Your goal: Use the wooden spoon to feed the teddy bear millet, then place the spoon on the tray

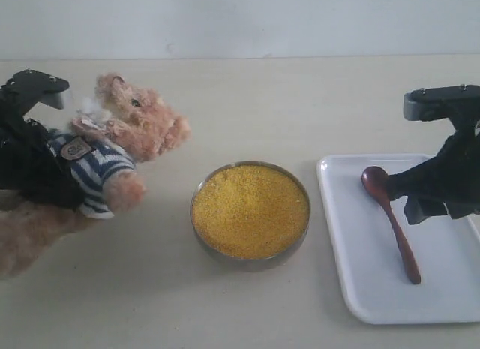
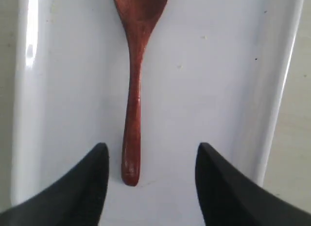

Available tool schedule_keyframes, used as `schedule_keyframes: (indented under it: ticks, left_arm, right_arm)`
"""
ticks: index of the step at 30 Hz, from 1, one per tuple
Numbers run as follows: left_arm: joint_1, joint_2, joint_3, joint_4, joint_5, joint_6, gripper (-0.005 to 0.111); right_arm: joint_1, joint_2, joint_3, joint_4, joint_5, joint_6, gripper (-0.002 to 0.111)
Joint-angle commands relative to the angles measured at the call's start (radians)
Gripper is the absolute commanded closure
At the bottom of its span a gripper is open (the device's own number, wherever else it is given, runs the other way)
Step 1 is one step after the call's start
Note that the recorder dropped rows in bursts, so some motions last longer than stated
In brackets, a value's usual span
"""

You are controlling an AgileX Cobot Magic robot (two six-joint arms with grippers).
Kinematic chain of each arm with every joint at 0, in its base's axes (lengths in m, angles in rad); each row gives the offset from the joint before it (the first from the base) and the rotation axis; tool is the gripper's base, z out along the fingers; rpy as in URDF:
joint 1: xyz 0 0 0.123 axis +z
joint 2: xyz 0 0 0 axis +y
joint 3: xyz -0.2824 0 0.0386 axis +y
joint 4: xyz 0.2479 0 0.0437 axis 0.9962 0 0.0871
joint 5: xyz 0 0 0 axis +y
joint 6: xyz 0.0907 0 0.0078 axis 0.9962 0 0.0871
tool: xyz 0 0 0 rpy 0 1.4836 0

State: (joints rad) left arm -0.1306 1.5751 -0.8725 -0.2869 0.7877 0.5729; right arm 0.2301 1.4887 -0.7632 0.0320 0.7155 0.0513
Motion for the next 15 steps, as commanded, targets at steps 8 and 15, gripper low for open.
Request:
schedule_keyframes:
  ticks: [8, 15]
  left_arm:
    - [-0.111, -0.075, 0.011, 0.296, -0.051, -0.464, 0.103]
    - [-0.111, -0.079, 0.011, 0.311, -0.026, -0.466, 0.103]
  right_arm:
    - [0.003, 0.225, 0.006, 0.073, -0.207, -0.006, 0.062]
    - [0.003, 0.327, 0.006, 0.073, -0.213, -0.057, 0.063]
